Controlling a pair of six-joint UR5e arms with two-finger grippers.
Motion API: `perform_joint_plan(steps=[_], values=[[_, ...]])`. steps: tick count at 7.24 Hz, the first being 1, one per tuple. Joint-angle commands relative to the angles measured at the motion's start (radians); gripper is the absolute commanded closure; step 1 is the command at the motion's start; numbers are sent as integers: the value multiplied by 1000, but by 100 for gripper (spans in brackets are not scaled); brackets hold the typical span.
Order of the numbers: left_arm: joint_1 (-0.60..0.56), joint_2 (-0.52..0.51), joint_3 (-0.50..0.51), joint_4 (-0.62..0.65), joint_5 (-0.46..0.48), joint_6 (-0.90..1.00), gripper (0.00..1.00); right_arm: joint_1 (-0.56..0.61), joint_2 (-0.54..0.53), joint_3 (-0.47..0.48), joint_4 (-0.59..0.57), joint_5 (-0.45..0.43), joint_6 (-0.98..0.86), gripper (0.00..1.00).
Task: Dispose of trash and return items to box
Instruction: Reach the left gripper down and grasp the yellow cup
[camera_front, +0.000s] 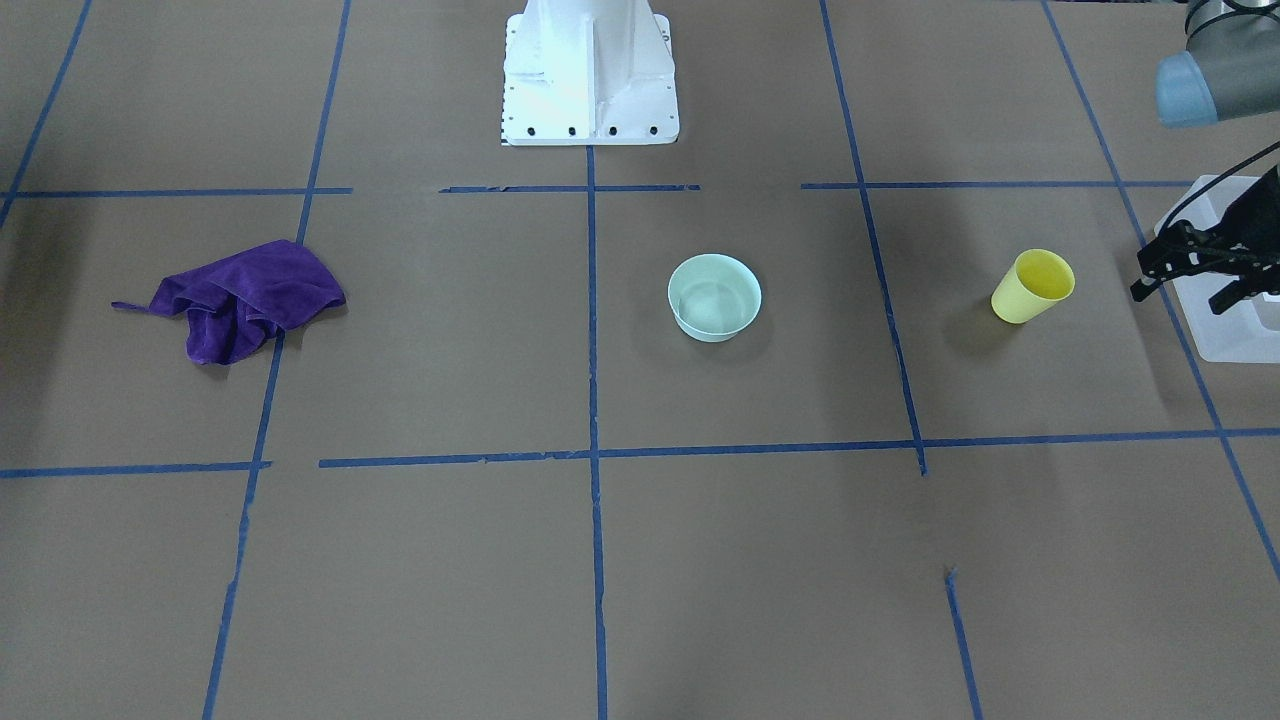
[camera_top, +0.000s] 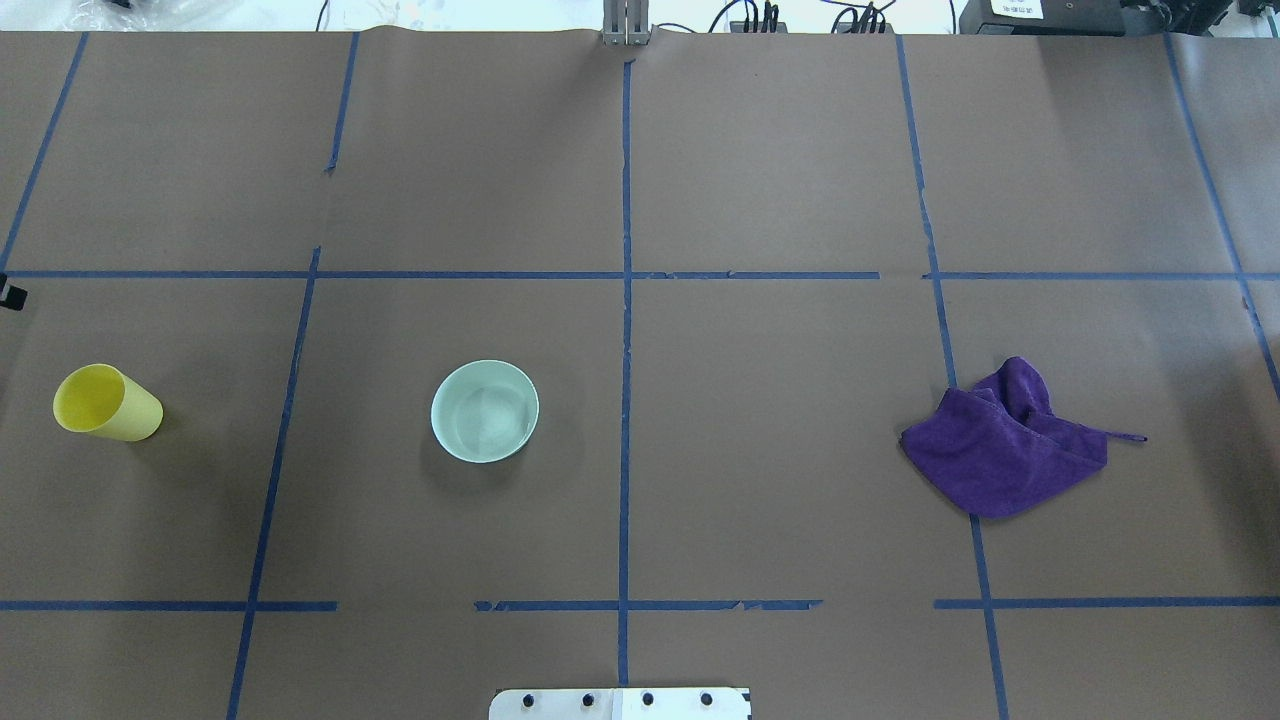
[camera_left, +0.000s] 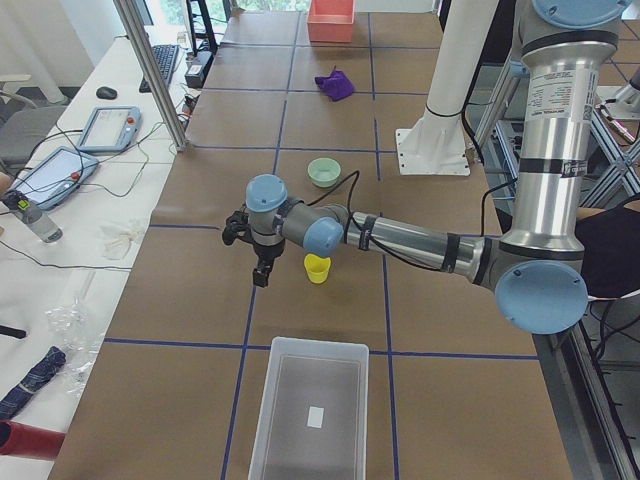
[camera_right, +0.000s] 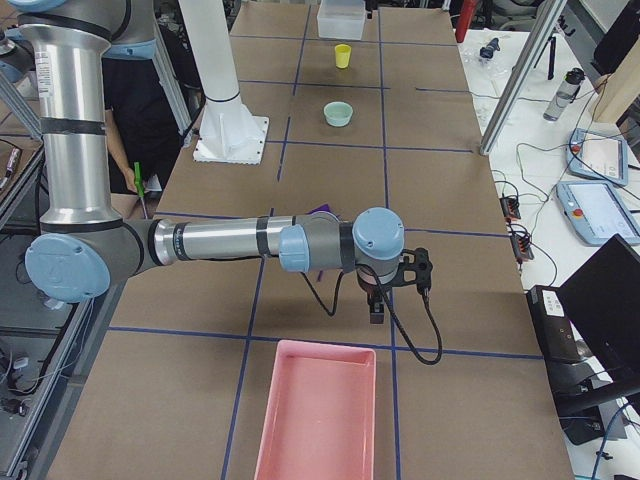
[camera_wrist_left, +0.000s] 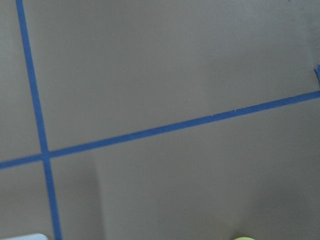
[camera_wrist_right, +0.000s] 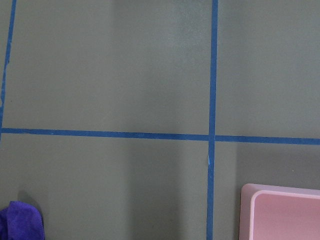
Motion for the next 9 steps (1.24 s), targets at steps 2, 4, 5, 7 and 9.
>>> perform_joint_plan(steps=[2,4,5,7,9], values=[[148,70,-11,-165,49,-246,0,-9,12,-8,3,3,10,0],[194,71,5,-174,94,-280,1,-14,14,-3,3,4,73,0],[202,71,12,-174,109,-280,1,-14,14,-3,3,4,72,0],[240,70,31,-174,111,-282,3,-14,16,-1,3,7,73,0],[254,68,43,-174,112,-285,14,-15,20,-1,3,6,75,0]])
